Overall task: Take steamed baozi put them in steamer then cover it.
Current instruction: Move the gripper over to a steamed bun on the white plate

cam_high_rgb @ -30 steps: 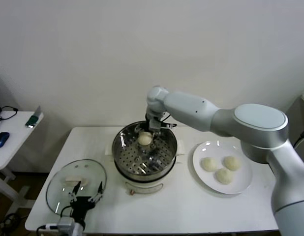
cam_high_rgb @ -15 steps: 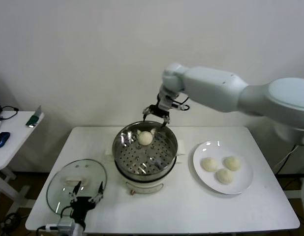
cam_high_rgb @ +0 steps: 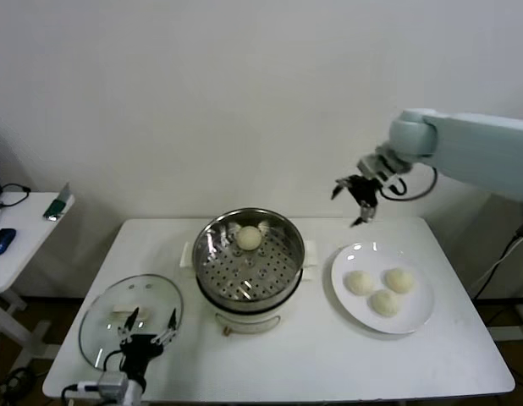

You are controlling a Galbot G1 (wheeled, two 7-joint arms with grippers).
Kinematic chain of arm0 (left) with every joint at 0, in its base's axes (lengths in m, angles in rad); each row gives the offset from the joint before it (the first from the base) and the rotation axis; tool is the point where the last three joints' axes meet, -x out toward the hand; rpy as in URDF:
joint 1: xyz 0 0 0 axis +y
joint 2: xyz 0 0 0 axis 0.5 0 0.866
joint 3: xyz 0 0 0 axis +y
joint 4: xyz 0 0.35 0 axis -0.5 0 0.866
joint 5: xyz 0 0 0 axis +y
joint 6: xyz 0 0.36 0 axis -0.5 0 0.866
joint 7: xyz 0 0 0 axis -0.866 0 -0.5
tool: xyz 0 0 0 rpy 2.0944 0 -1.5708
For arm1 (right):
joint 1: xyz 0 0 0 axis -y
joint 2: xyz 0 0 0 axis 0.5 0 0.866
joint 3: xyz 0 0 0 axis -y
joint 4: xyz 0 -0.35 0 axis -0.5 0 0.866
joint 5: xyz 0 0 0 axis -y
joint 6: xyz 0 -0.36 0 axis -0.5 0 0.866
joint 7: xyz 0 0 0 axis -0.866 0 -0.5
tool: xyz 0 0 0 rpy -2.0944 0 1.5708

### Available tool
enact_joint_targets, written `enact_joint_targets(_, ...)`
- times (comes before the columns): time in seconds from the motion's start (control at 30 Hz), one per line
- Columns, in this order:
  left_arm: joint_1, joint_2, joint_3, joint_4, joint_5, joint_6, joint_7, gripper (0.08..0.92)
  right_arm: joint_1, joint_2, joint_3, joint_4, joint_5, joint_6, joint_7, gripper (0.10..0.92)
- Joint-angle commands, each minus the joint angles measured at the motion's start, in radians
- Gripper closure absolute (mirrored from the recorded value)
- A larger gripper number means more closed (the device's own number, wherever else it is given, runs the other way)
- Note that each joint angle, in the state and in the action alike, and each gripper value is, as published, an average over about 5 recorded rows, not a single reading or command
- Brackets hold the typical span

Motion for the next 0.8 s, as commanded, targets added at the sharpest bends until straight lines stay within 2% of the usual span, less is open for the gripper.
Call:
enact_joint_targets(0.03,-0.005,-0.003,-0.001,0.004,0.001,0.002,0.001,0.177,-0.149,-0.176,0.004,0.126,0.018,-0.255,0.089,0.203)
enact_joint_targets(0.47,0.001,-0.008,-0.014,0.005,0.004,0.001,0.001,0.177,-0.415,-0.041,0.223,-0.106,-0.107,-0.237,0.072,0.203)
enact_joint_targets(0.8,0.007,-0.01,-0.017,0.012,0.006,-0.003,0.0,0.177,-0.517,0.029,0.287,-0.22,-0.158,-0.218,0.061,0.203)
